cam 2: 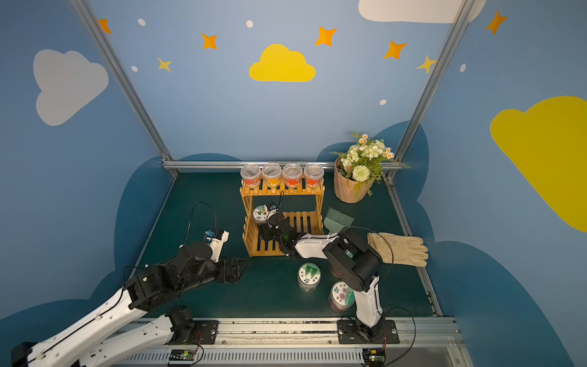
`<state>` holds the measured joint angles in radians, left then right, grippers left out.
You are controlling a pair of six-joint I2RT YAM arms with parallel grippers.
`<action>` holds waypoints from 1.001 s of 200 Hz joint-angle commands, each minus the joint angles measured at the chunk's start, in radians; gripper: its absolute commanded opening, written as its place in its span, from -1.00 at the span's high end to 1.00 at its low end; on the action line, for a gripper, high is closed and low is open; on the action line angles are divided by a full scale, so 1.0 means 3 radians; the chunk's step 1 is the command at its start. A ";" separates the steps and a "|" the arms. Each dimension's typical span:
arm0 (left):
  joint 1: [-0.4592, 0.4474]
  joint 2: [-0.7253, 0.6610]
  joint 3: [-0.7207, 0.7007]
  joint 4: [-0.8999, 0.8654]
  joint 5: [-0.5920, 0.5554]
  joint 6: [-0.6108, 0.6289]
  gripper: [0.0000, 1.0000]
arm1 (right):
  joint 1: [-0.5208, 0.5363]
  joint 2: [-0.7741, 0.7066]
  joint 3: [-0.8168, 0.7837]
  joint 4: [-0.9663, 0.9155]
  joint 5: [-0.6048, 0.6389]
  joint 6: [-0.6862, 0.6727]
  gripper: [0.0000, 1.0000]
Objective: Place the seed container on the shelf
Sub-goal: Place the seed jar on the shelf.
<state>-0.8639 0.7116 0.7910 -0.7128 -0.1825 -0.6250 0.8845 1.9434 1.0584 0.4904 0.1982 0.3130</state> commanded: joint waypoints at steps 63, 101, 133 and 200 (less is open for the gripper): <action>0.0021 -0.0028 0.0094 -0.0068 -0.0041 0.0013 -1.00 | -0.0018 -0.0066 0.0080 -0.0228 0.0124 0.0003 -0.52; 0.0021 -0.0015 0.0111 -0.0068 -0.0025 0.0013 -1.00 | -0.0028 -0.0042 0.0114 -0.0281 0.0142 0.0020 -0.52; 0.0022 0.0013 0.0137 -0.0068 -0.0031 0.0021 -1.00 | -0.0040 -0.0046 0.0129 -0.0287 0.0145 0.0061 -0.51; 0.0023 0.0103 0.0158 -0.0053 0.0010 0.0023 -1.00 | -0.0067 -0.0091 0.0139 -0.0373 0.0263 0.0084 -0.50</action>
<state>-0.8619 0.7410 0.8177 -0.7189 -0.1837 -0.6250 0.8711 1.9427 1.0779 0.4004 0.2375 0.3355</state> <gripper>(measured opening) 0.999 0.748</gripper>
